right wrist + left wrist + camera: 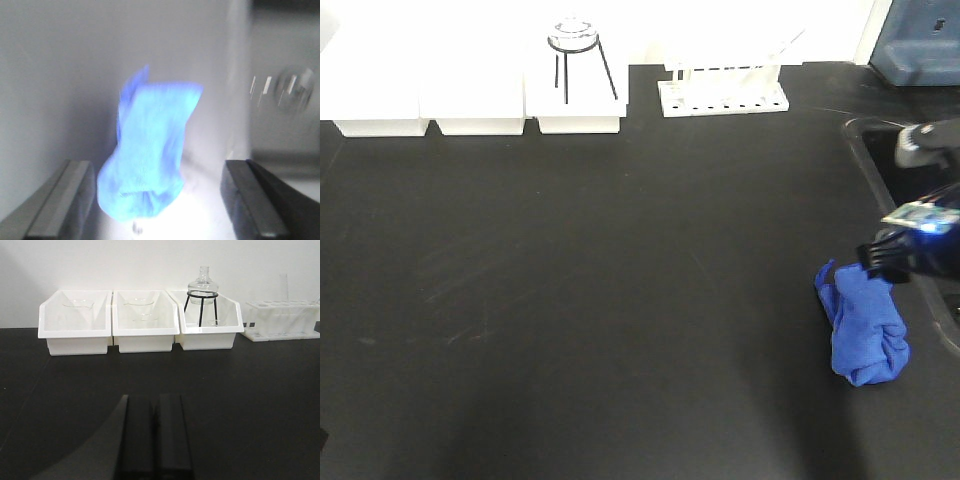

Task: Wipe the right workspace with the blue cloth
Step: 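Close the right gripper on the blue cloth, then lift the blue cloth up with the right gripper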

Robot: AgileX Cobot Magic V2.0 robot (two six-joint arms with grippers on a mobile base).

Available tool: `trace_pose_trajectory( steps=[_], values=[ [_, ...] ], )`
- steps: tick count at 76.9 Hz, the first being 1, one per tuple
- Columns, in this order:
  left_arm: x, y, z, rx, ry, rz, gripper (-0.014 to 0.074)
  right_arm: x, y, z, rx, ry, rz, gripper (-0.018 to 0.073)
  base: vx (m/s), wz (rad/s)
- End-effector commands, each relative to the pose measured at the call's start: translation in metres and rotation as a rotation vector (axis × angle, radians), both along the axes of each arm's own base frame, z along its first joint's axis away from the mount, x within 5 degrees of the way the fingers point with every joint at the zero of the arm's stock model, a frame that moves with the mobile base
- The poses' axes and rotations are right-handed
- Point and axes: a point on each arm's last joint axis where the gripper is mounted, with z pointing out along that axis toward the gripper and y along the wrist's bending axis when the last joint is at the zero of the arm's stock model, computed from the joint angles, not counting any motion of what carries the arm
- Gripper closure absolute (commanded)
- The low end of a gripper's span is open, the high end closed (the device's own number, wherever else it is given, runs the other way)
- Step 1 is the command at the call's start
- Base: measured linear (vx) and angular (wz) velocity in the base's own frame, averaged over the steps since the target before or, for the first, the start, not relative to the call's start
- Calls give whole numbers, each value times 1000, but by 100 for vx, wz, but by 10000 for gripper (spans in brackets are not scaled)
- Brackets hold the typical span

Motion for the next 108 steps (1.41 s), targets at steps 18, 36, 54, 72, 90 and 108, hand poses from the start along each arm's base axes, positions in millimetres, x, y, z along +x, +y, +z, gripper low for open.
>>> trace_pose_trajectory(
  steps=[18, 36, 54, 72, 90, 108],
  values=[
    [-1, 1, 16, -15, -116, 9, 603, 30, 3, -32, -27, 93, 10, 8, 0, 0],
    [-1, 1, 16, -15, -116, 9, 603, 44, 5, -65, -40, 189, 18, 8, 0, 0],
    [-1, 1, 16, -15, -116, 9, 603, 54, 7, -93, -45, 255, 24, 17, 0, 0],
    [-1, 1, 16, -15, -116, 9, 603, 56, 7, -98, -47, 254, 32, 410, 0, 0],
    [-1, 1, 16, -15, -116, 9, 603, 46, 6, -54, -25, 99, 31, 569, 0, 0],
    [-1, 1, 16, -15, -116, 9, 603, 9, 6, 29, 82, -252, 21, 567, 0, 0]
  ],
)
